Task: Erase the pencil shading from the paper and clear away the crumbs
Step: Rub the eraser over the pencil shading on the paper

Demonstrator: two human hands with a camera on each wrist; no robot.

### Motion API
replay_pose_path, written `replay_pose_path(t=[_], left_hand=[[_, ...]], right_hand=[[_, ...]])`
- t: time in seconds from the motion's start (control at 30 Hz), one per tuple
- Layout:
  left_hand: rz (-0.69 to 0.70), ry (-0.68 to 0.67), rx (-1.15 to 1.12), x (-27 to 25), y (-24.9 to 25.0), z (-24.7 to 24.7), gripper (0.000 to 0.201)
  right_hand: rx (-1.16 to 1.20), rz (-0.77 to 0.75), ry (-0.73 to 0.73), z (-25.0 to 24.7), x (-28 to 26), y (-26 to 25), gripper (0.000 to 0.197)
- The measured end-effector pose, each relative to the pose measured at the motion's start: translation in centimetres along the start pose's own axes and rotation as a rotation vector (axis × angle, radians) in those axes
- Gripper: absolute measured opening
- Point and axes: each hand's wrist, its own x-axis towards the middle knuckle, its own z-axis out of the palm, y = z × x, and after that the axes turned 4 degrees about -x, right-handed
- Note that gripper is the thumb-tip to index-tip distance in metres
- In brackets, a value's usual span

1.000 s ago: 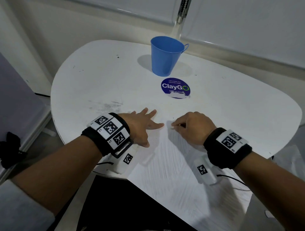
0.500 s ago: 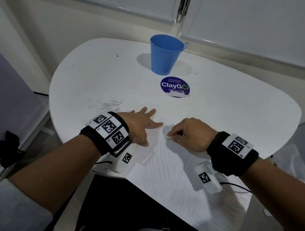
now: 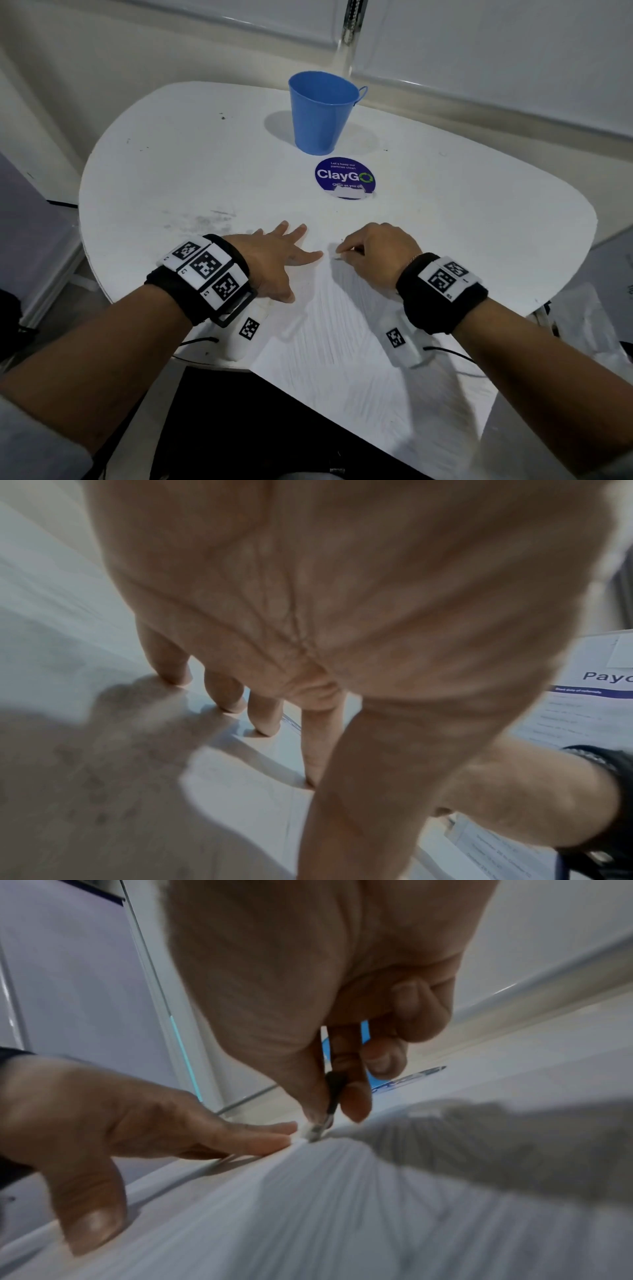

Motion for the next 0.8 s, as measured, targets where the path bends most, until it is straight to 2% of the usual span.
replay_pose_path(t=[0.2, 0.37, 0.57, 0.7, 0.8], left_hand=[[0.009, -0.009, -0.019, -0.1, -0.1, -0.1, 0.088], [-0.004, -0.011, -0.027, -0.6, 0.4, -0.3, 0.085], [0.021, -0.016, -0.028, 0.0, -0.3, 0.0, 0.087], [0.012, 0.000, -0.045, 0.6, -0.8, 0.4, 0.087], [0.074, 0.017, -0.087, 1.3, -2.1, 0.8, 0.083]], right_hand=[[-0.051, -0.099, -0.121, 0.0, -2.1, 0.0, 0.021], [-0.035, -0.021, -0.003, -0.3, 0.2, -0.2, 0.022], [-0.054, -0.117, -0.123, 0.0, -2.6, -0.3, 0.020], [-0.041, -0.095, -0.057, 0.2, -1.8, -0.4, 0.022], [-0.029, -0.062, -0.035, 0.9, -1.9, -0.8, 0.022]])
